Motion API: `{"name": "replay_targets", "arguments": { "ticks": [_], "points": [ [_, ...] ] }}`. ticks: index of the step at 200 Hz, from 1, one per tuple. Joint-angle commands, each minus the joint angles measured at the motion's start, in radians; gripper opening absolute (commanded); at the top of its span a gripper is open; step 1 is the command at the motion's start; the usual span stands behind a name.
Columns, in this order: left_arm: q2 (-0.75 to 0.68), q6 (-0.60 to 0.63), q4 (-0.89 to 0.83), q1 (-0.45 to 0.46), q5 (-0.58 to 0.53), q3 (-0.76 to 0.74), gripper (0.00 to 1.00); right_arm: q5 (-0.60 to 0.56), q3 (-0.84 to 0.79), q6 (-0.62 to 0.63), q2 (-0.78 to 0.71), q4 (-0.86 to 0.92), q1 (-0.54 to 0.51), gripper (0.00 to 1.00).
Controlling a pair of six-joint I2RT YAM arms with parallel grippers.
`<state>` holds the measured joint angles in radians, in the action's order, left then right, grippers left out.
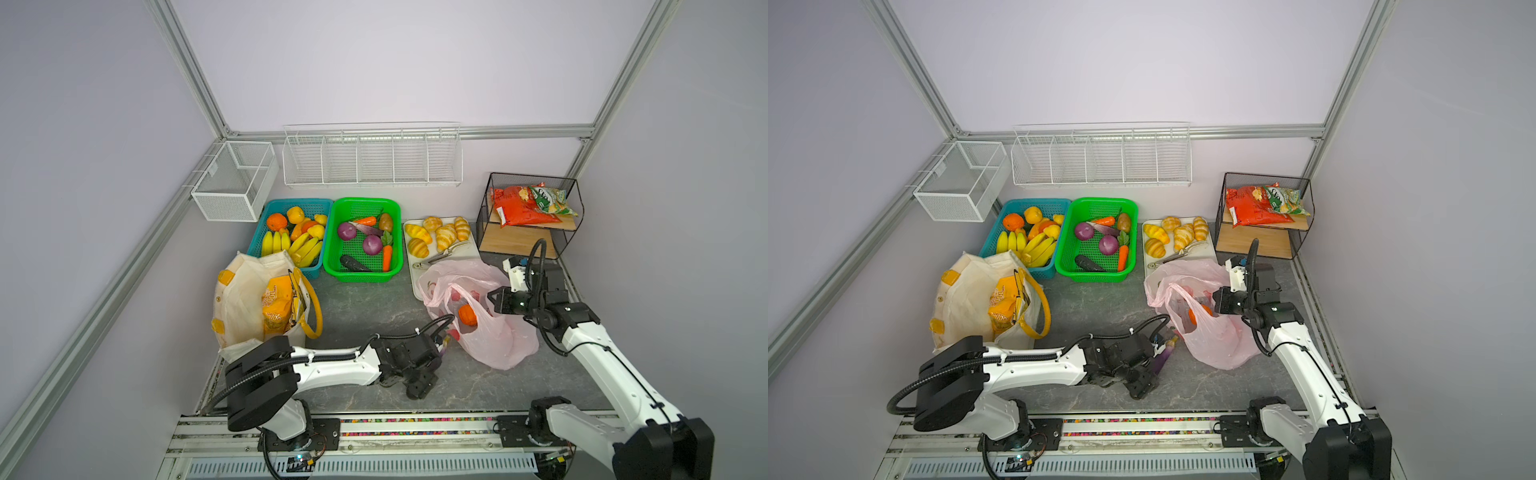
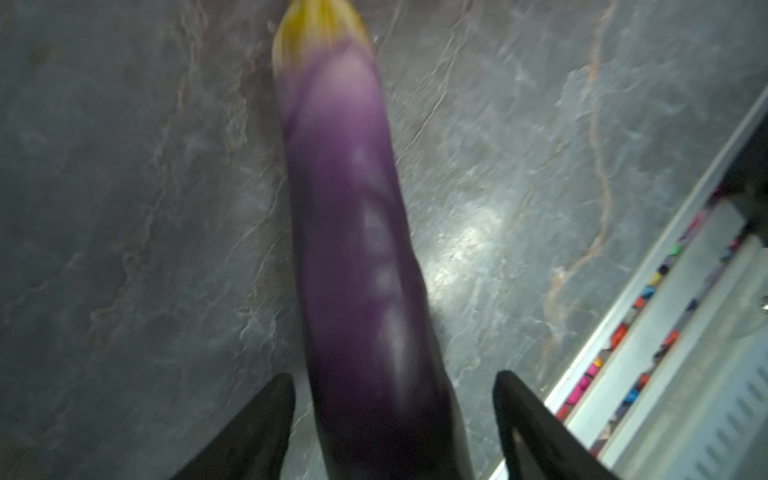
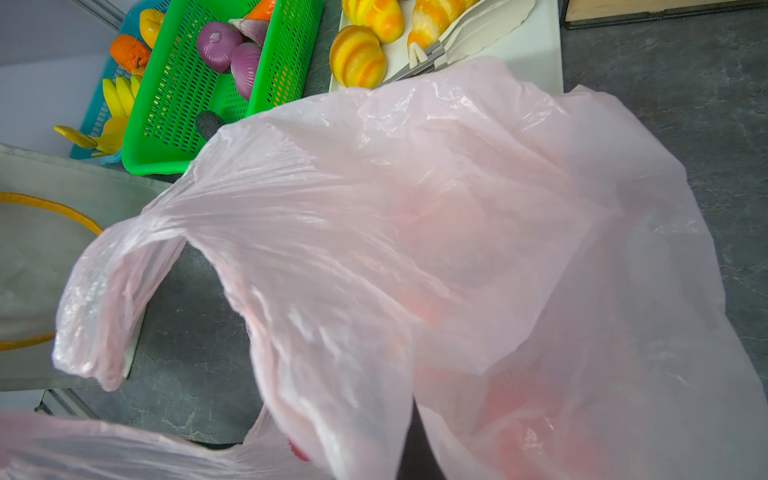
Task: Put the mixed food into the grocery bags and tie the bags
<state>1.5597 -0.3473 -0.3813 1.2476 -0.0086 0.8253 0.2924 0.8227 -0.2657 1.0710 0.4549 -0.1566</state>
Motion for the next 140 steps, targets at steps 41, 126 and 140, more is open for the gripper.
{"name": "replay_targets", "arguments": {
  "ticks": [41,126,140],
  "points": [
    [-0.032,-0.032,0.004,0.005,-0.129,-0.006,0.41,-0.004,-0.011,0.007,-0.016,0.003,0.006,0.06],
    [-0.359,0.145,-0.143,-0.086,-0.303,0.007,0.25,-0.005,0.007,0.015,-0.037,0.022,0.006,0.06],
    [-0.327,0.188,-0.107,-0.089,-0.315,0.042,0.25,0.002,0.006,0.012,-0.034,0.014,0.005,0.06]
  ]
}}
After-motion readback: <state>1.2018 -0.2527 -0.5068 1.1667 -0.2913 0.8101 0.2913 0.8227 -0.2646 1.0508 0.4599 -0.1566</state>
